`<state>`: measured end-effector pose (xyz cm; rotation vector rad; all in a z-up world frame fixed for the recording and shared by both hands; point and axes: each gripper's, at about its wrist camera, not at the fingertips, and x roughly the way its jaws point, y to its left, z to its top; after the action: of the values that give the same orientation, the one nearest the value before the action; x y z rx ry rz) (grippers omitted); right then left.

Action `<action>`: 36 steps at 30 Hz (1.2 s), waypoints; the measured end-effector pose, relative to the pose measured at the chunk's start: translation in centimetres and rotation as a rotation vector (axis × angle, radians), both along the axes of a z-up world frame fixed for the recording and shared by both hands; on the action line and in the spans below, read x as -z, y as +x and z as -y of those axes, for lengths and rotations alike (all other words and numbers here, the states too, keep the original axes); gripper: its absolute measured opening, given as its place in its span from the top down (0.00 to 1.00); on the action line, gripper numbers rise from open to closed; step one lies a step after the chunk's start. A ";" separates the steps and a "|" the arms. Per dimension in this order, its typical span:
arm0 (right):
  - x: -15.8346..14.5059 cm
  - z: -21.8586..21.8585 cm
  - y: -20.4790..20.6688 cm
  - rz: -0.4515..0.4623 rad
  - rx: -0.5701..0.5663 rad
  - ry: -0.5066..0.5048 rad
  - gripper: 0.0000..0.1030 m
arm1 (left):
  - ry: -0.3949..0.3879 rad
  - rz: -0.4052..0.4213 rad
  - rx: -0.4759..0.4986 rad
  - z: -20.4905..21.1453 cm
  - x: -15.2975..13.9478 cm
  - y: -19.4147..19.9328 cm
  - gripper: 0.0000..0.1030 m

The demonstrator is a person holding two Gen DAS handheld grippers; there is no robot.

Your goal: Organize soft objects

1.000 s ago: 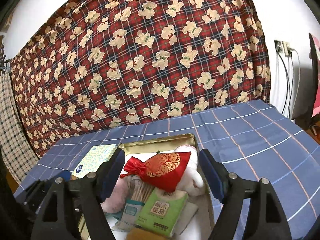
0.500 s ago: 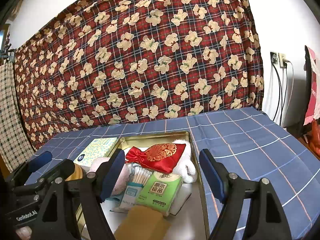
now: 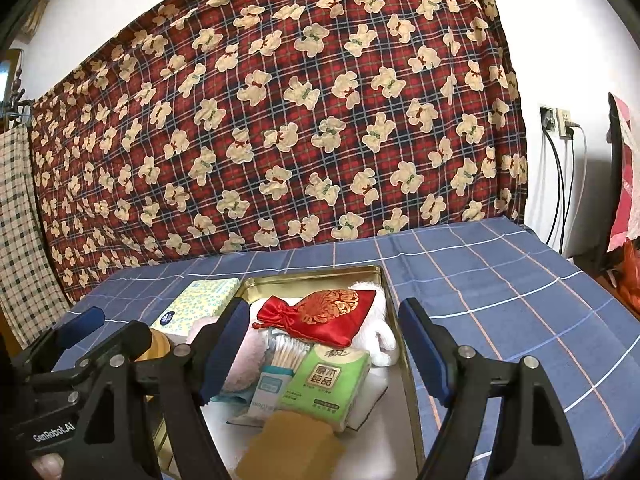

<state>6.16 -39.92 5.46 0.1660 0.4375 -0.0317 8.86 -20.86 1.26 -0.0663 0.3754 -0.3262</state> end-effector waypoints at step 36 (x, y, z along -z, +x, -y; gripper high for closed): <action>0.1 -1.1 -0.4 0.006 -0.012 0.006 0.23 | 0.009 -0.029 -0.010 0.2 0.3 0.0 0.02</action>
<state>5.77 -38.85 5.31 0.1697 0.4325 -0.0175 8.87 -21.08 0.92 -0.0637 0.4051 -0.3135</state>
